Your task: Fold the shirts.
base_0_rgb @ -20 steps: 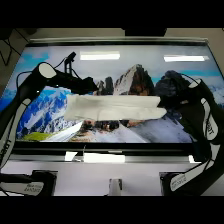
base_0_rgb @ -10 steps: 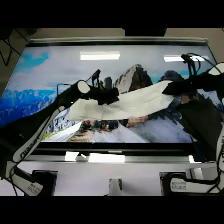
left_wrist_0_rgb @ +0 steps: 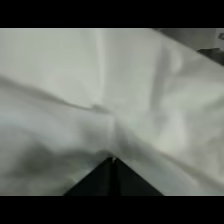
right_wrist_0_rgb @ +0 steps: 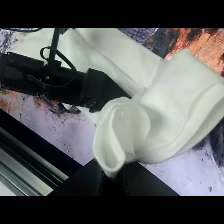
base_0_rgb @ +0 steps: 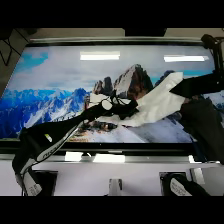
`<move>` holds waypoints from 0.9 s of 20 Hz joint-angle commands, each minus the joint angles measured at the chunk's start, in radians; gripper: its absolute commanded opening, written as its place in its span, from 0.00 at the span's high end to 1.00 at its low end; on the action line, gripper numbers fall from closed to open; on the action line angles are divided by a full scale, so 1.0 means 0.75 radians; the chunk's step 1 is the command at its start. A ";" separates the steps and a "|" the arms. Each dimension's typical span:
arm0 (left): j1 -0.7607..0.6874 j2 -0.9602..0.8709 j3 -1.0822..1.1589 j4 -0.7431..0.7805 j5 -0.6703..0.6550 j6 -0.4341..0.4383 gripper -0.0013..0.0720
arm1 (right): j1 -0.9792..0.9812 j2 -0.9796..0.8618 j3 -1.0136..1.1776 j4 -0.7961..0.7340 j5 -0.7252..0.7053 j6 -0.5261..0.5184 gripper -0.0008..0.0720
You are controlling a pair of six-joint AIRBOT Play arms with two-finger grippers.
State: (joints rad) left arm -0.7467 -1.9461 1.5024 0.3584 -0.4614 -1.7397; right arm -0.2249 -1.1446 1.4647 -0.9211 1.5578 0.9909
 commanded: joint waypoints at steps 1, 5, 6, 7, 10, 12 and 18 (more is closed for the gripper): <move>0.036 0.038 0.001 0.005 -0.045 0.176 0.95 | 0.000 0.024 0.000 0.025 -0.018 0.037 0.96; 0.342 0.296 0.001 0.535 -0.341 0.123 0.95 | 0.135 -0.051 0.000 0.060 -0.146 0.061 0.96; 0.436 0.392 0.001 0.661 -0.410 0.123 0.95 | 0.223 -0.087 0.000 0.060 -0.204 0.082 0.96; 0.529 0.496 0.001 0.774 -0.478 0.123 0.95 | 0.317 -0.127 0.000 0.070 -0.283 0.087 0.96; 0.764 0.789 0.001 0.986 -0.647 0.124 0.95 | 0.623 -0.294 0.000 0.198 -0.637 0.103 0.96; 0.877 0.962 0.001 1.047 -0.731 0.124 0.95 | 0.787 -0.440 0.000 0.335 -0.827 0.116 0.96; 0.945 1.238 0.001 1.059 -0.774 0.126 0.94 | 0.994 -0.765 0.000 0.597 -0.888 0.096 0.08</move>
State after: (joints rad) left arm -0.0666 -1.1061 1.5028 1.1210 -1.0115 -1.6459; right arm 0.4614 -1.6302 1.4643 -0.5560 0.9192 1.0740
